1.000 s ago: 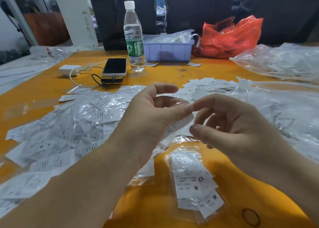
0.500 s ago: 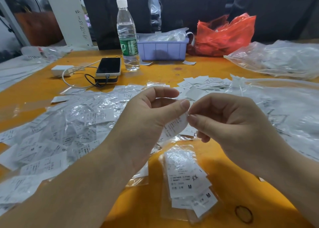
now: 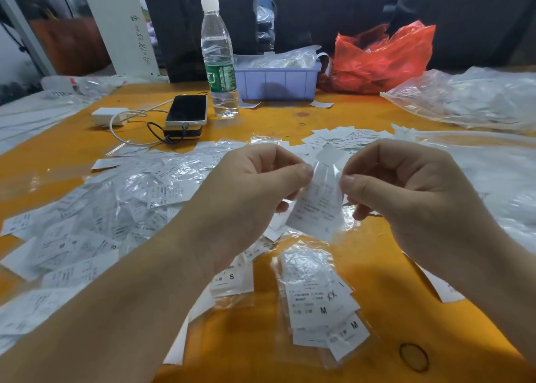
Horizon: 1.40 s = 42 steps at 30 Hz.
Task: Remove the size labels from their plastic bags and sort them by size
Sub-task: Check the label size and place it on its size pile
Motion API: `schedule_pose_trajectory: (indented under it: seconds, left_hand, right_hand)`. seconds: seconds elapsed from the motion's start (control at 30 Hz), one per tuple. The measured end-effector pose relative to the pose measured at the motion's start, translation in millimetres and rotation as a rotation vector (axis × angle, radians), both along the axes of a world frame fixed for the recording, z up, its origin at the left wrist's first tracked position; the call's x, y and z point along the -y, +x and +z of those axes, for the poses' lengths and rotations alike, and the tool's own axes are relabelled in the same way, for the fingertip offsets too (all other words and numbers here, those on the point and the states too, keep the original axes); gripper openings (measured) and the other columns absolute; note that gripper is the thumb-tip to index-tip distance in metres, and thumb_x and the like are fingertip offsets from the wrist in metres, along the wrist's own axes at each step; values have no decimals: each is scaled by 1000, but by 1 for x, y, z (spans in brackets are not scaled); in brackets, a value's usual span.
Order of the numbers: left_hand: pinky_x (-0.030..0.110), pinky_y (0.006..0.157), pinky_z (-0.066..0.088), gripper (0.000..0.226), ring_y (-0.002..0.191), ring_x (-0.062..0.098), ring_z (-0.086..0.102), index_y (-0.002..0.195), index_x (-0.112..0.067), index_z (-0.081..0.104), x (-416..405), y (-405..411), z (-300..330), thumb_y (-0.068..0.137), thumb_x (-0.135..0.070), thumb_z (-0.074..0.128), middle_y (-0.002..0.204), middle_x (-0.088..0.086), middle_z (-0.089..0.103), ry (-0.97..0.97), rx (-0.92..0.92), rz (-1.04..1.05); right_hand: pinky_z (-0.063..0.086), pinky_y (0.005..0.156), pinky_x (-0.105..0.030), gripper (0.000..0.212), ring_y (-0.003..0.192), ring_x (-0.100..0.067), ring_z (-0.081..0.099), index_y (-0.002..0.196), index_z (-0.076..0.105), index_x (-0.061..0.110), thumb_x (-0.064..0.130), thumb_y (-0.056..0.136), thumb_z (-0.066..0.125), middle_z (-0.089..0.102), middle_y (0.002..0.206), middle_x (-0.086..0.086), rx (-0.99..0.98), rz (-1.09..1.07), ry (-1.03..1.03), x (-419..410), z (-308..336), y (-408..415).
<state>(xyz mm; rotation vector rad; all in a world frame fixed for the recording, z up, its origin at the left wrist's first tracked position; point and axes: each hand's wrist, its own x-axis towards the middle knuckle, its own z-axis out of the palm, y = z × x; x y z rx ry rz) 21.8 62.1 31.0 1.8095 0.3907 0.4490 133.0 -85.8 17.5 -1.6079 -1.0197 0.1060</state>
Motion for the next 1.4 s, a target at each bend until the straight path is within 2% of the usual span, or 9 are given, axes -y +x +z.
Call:
schedule_pose_trajectory:
  seconds: [0.23, 0.53, 0.67, 0.77, 0.83, 0.9, 1.0, 1.2, 1.4]
  left_hand:
    - [21, 59, 54, 9, 73, 2, 68, 86, -29, 67, -2, -1, -1, 83, -24, 73, 82, -9, 75, -35, 13, 23]
    - [15, 57, 53, 15, 72, 3, 69, 94, -27, 65, -8, -1, 0, 83, -21, 73, 78, -6, 75, -4, 56, 25]
    - [15, 49, 49, 11, 71, -2, 65, 91, -32, 62, -28, -2, -2, 88, -24, 68, 76, -12, 71, 402, -62, 172]
    - [20, 67, 41, 13, 84, 3, 56, 94, -33, 59, -38, -2, -7, 87, -26, 66, 93, -15, 62, 784, -154, 345]
    - [27, 81, 34, 22, 105, 12, 48, 103, -34, 58, -40, -2, -8, 84, -30, 69, 108, -13, 53, 853, -181, 381]
    - [29, 88, 29, 25, 114, 12, 42, 102, -38, 54, -35, -2, -9, 83, -35, 69, 115, -13, 48, 842, -189, 332]
    - [27, 93, 27, 21, 123, 6, 39, 102, -42, 55, -19, 0, -16, 85, -46, 65, 125, -17, 50, 813, -201, 158]
    - [24, 101, 23, 36, 133, -2, 20, 126, -44, 57, -2, 11, -29, 93, -56, 47, 141, -22, 39, 899, -287, -217]
    - [23, 101, 31, 37, 124, 6, 40, 131, -38, 55, -3, 16, -32, 94, -36, 58, 129, -18, 55, 984, -257, -139]
  right_hand:
    - [55, 68, -55, 7, 63, -21, 66, 78, 69, 22, 27, 75, 64, 69, 75, -1, -3, 15, -15, -1, -3, 0]
    - [58, 60, -41, 10, 68, -17, 65, 85, 73, 29, 26, 77, 68, 70, 81, 6, 3, 77, 12, -2, -4, -1]
    - [58, 61, -36, 11, 64, -19, 67, 85, 73, 29, 28, 76, 67, 71, 76, 6, 8, 20, 32, 1, -1, 2]
    - [59, 63, -45, 6, 63, -22, 67, 82, 73, 26, 22, 79, 71, 70, 73, 2, 5, 1, 31, 2, 0, 3]
    - [58, 65, -49, 8, 63, -21, 67, 80, 73, 23, 16, 84, 72, 70, 72, 2, 30, -25, 13, 3, 2, 2]
    - [58, 62, -39, 9, 63, -15, 66, 77, 72, 25, 18, 82, 68, 69, 72, 8, 135, -90, -10, 5, 6, 2]
    - [50, 49, -24, 8, 61, -6, 62, 79, 69, 28, 21, 82, 65, 65, 64, 12, 368, -235, -173, 10, 16, 12]
    - [52, 68, -37, 19, 74, -18, 57, 97, 69, 21, 9, 90, 56, 63, 83, 2, 578, -394, -651, 14, 17, 36]
    - [50, 73, -36, 29, 84, -23, 57, 104, 65, 28, 7, 85, 57, 61, 90, 1, 543, -457, -854, 18, 26, 39]
